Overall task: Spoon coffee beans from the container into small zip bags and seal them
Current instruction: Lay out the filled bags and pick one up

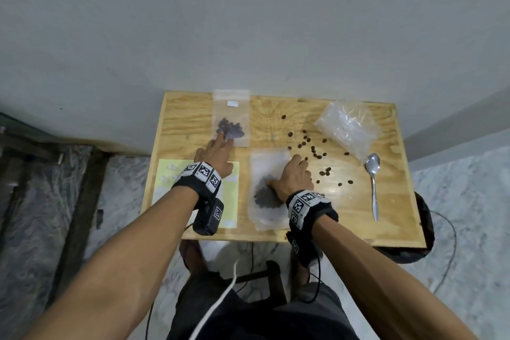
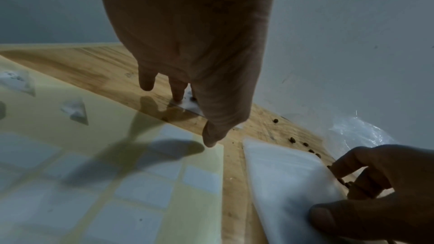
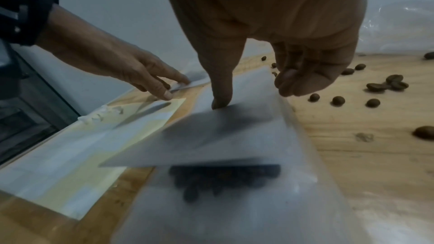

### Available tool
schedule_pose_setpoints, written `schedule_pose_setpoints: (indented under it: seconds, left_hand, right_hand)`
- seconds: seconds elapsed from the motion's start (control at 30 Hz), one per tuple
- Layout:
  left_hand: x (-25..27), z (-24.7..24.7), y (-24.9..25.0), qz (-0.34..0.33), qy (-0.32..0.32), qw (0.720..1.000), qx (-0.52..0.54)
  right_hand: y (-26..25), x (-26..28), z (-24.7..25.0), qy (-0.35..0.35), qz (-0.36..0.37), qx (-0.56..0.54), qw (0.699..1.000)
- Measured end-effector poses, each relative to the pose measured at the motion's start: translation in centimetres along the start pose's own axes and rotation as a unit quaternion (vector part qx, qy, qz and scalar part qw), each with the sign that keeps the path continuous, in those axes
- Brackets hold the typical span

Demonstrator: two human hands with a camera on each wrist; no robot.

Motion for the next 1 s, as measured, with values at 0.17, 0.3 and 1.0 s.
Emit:
schedule_pose_setpoints:
  seconds: [0.17,0.3,1.0]
  left_hand:
    - [-0.1,-0.3,-0.1,-0.001,0.003,1.0,-0.014]
    - [0.1,-0.5,0.0,-0.004,0.012,1.0,-0.025]
    - [0.6,-1.3,0.0,-0.005,0.018,0.999,-0.03]
  right_hand:
    - [0.1,0.1,-0.5,0.01,-0.014,-0.036,0.999]
    - [0.0,-0.1,-0.5,0.027,-0.015,-0.066,0.997]
    - [1.2,-0.1,-0.3,0.077,0.003,-0.038,0.996]
Point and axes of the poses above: each hand's wrist, its own x-axis away from the middle knuckle, its own z-axis out of the back of the hand, y = z × x, the point moved 6 cm from there along -x, towards the middle knuckle, and after that the axes turned 4 degrees about z, right-handed, at the moved point
